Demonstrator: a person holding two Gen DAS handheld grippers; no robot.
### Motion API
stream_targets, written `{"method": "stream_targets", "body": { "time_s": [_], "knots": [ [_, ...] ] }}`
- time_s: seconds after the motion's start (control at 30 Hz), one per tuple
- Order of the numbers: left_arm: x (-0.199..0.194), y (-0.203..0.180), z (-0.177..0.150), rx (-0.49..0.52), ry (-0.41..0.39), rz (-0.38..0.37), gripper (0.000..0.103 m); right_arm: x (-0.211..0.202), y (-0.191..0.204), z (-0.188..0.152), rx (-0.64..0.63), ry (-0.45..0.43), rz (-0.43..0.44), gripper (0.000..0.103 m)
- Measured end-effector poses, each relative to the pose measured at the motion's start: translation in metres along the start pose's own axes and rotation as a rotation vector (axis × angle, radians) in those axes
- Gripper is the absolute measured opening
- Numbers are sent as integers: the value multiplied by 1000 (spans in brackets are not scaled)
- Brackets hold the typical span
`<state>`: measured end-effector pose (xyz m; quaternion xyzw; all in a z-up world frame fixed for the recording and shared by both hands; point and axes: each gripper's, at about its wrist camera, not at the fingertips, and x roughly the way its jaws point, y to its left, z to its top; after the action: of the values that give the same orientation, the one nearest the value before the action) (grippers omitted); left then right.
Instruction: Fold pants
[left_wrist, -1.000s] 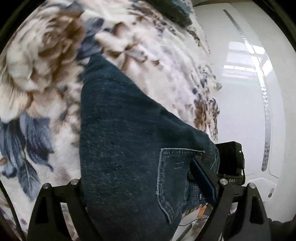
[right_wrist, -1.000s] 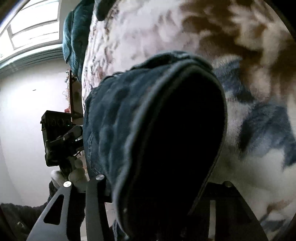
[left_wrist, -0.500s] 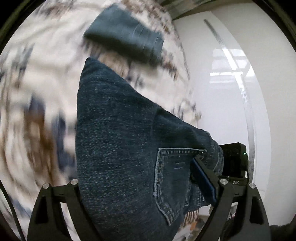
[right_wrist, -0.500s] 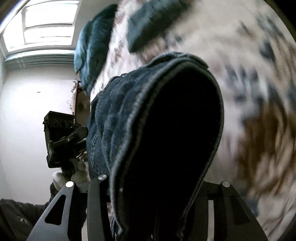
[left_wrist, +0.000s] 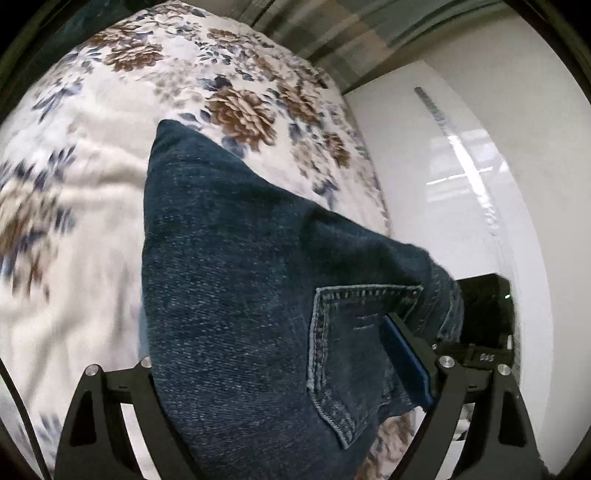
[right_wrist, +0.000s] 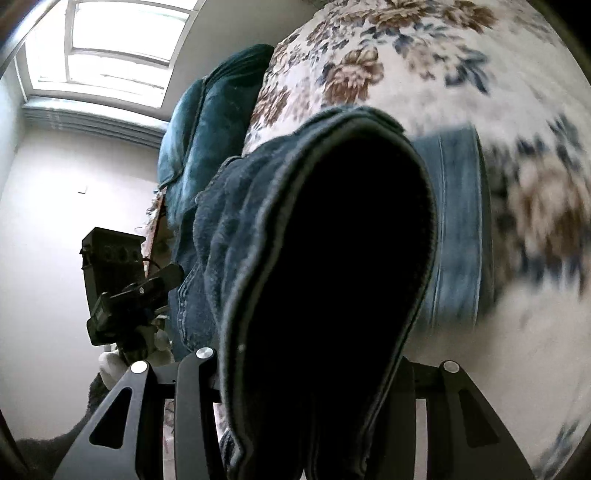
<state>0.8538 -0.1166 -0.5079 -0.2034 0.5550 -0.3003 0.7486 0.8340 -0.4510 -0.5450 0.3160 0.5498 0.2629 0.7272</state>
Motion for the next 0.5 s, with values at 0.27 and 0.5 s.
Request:
{"method": "stream_targets", "body": {
  "time_s": [0.27, 0.5],
  "knots": [
    [89, 68, 47, -63, 90, 156, 89, 72, -85, 58, 115, 31, -107, 66],
    [58, 73, 2, 12, 70, 219, 91, 49, -73, 36, 46, 67, -219, 75]
  ]
}}
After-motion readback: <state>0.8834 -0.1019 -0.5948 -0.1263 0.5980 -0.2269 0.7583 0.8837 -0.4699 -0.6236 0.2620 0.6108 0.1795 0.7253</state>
